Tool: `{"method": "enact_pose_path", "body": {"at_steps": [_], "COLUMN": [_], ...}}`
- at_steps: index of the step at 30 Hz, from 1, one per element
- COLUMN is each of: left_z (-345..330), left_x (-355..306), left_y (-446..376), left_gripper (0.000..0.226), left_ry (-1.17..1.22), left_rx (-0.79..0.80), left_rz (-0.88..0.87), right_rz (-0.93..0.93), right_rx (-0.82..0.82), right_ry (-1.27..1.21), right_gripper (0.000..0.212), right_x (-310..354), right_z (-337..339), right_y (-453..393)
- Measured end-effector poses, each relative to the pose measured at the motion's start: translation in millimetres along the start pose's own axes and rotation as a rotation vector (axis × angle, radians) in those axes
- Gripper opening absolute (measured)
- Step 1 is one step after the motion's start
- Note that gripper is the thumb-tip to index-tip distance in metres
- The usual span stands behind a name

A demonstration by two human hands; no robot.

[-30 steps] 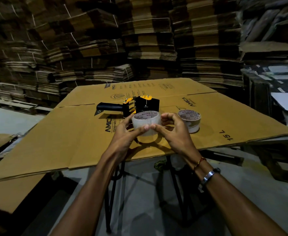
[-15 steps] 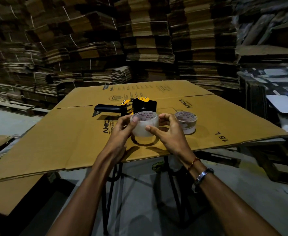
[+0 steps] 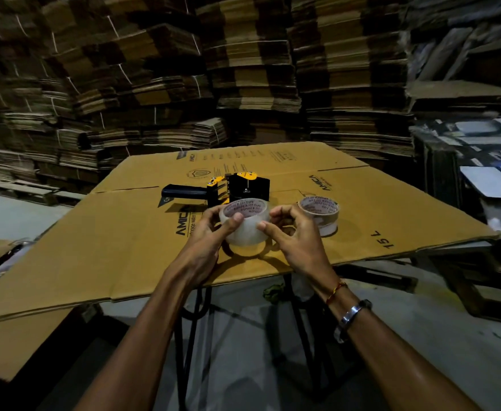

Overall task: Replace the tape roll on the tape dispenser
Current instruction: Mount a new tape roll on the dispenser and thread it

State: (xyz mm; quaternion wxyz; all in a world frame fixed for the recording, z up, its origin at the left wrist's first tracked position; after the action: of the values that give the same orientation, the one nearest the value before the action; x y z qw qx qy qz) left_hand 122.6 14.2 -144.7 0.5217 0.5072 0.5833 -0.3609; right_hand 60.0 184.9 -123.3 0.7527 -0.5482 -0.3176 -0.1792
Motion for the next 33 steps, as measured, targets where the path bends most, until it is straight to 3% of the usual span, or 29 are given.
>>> {"method": "enact_pose_path", "body": {"at_steps": [4, 8, 11, 16, 22, 29, 33], "left_z": [-2.6, -11.6, -13.7, -9.3, -9.9, -10.0, -8.1], "left_x": [-0.3, -3.5, -1.3, -1.3, -5.9, -2.5, -2.7], "left_y": [0.8, 3.3, 1.2, 2.4, 5.0, 6.3, 4.8], "left_gripper": [0.109, 0.062, 0.074, 0.093, 0.07, 0.077, 0.074], "left_ry": [-0.031, -0.119, -0.163, -0.206, -0.239, -0.21, -0.199], "left_rx": [-0.009, 0.044, 0.095, 0.012, -0.132, -0.178, -0.185], "left_rz": [0.0, -0.019, -0.017, -0.043, -0.093, -0.063, -0.06], "right_rz": [0.014, -0.034, -0.09, -0.095, 0.02, -0.068, -0.085], "right_rx": [0.004, -0.003, -0.038, -0.062, -0.037, -0.252, -0.201], "right_ry": [0.021, -0.007, -0.083, -0.078, 0.036, -0.016, -0.063], "right_gripper": [0.025, 0.025, 0.02, 0.017, 0.017, 0.025, 0.027], "right_x": [-1.1, -9.8, -16.0, -15.7, 12.4, 6.0, 8.9], "right_z": [-0.1, 1.7, 5.2, 6.9, -11.7, -10.1, -17.6], "right_y": [-2.2, -4.8, -4.4, -1.6, 12.6, 21.0, 19.9]}}
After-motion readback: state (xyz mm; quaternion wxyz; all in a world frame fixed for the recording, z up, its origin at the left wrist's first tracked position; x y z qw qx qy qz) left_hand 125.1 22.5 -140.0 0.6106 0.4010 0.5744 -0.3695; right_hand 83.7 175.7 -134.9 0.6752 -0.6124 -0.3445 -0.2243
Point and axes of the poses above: each hand's wrist, its own y-axis away from the middle knuckle, its own z-axis out of the back of the hand, x = y × z, the point moved 8 cm from there along -y, towards the middle knuckle, and after that the axes turned 15 degrees about z, right-handed, at the moved point
